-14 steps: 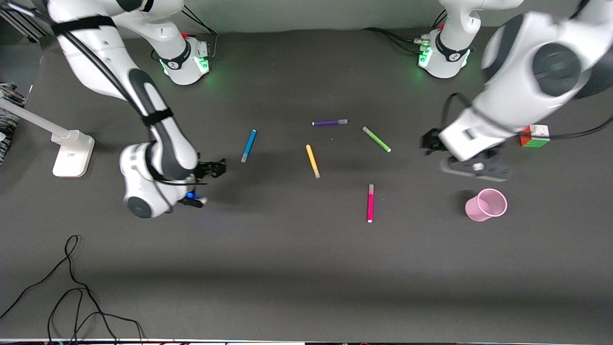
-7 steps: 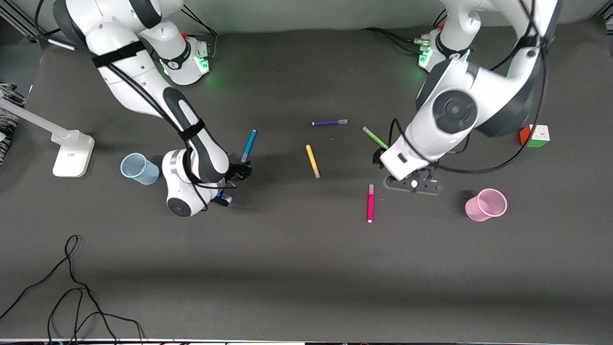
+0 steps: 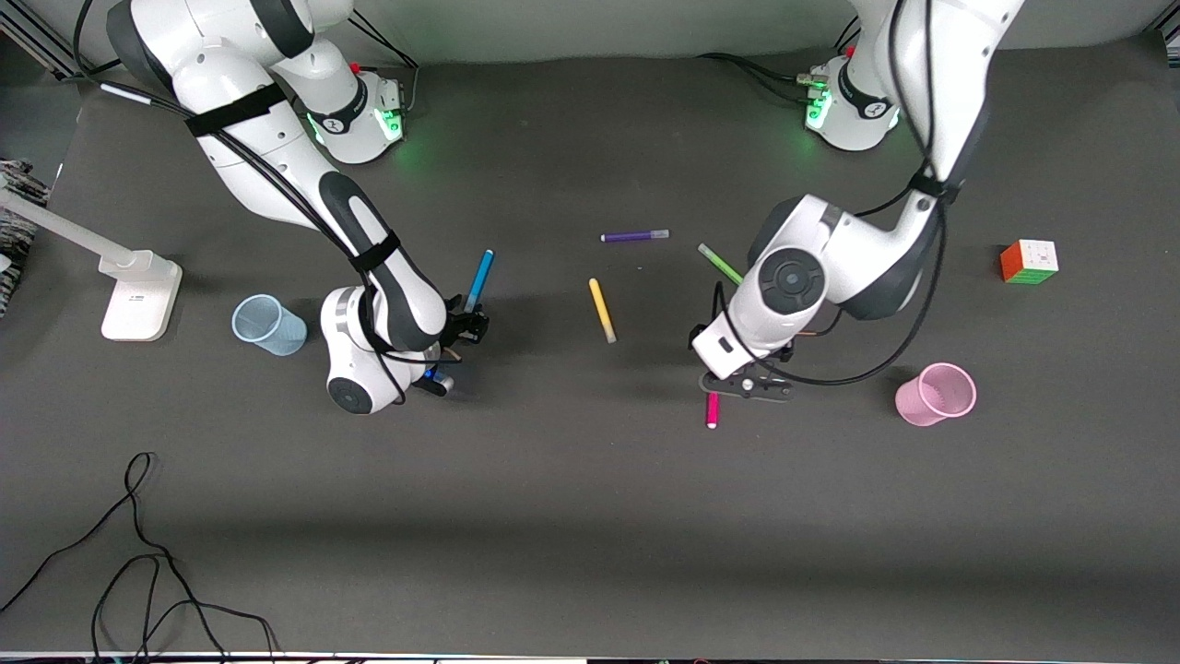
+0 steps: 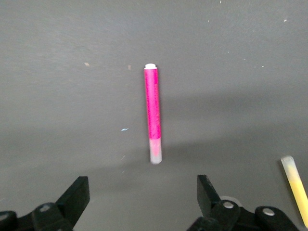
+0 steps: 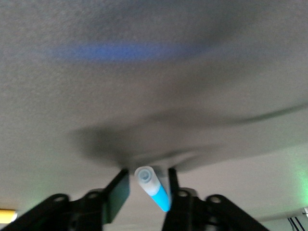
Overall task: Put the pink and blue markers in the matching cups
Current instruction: 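Grasp the blue marker with the right gripper while the left gripper grasps the pink marker, then carry the blue marker into the blue cup with the right gripper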
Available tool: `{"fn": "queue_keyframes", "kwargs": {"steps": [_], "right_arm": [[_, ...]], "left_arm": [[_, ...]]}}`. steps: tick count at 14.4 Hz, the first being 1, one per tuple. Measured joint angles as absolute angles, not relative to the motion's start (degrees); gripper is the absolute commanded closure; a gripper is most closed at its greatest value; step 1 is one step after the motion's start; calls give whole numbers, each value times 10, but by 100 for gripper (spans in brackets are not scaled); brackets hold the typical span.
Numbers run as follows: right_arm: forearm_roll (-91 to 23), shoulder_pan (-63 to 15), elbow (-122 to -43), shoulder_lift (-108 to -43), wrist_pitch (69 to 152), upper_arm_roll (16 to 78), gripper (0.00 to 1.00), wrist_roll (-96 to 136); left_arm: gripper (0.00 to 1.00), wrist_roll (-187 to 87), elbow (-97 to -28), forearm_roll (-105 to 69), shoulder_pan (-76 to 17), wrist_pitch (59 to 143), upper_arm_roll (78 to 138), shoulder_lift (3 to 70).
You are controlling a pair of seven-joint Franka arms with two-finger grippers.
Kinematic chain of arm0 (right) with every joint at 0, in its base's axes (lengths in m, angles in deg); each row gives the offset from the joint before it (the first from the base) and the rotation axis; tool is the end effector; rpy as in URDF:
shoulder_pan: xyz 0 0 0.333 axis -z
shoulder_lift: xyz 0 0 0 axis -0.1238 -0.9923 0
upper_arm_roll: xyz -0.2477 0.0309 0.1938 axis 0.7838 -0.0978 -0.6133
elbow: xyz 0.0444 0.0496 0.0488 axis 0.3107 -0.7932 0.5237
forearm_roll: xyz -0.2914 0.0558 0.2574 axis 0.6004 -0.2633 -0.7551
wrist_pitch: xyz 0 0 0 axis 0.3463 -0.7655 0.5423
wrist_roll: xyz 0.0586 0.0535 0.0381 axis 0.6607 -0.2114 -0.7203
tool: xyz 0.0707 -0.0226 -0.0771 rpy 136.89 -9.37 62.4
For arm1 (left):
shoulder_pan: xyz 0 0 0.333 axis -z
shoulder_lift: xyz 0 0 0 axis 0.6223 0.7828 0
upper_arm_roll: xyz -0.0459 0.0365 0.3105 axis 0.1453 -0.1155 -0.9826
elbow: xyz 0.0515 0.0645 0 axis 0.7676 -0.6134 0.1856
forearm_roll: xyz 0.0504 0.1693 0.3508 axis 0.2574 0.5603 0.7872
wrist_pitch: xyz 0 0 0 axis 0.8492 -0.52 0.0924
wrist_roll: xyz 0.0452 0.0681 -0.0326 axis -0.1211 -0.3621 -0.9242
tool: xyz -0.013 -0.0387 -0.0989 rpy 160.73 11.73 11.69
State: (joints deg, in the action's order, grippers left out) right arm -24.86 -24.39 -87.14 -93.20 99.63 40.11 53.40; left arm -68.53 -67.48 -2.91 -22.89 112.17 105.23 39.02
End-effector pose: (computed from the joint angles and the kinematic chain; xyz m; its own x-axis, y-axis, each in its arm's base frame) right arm 0.5244 0.2173 0.1199 0.6116 -0.3373 -0.7157 -0.4231 -0.9038 0.0645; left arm 0.5577 -0.3171 0.2691 0.9862 -0.1489 -0.0721 -0.1478 -0.9888 0.0195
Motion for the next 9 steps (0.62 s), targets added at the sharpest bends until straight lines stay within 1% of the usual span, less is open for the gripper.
{"fn": "queue_keyframes", "kwargs": {"steps": [5,7,9], "right_arm": [[-249,-244,-871,-928,993,401,100,534],[-247,-243,-869,-915,972,404,100,534],[-210,-240,-865,-877,937,418,100,534]], "left_arm": [[1,-710,-678,4,-216,1184,1051,458],[8,-711,-677,6,-216,1193,1047,472],[19,-713,-677,6,-216,1195,1046,475]]}}
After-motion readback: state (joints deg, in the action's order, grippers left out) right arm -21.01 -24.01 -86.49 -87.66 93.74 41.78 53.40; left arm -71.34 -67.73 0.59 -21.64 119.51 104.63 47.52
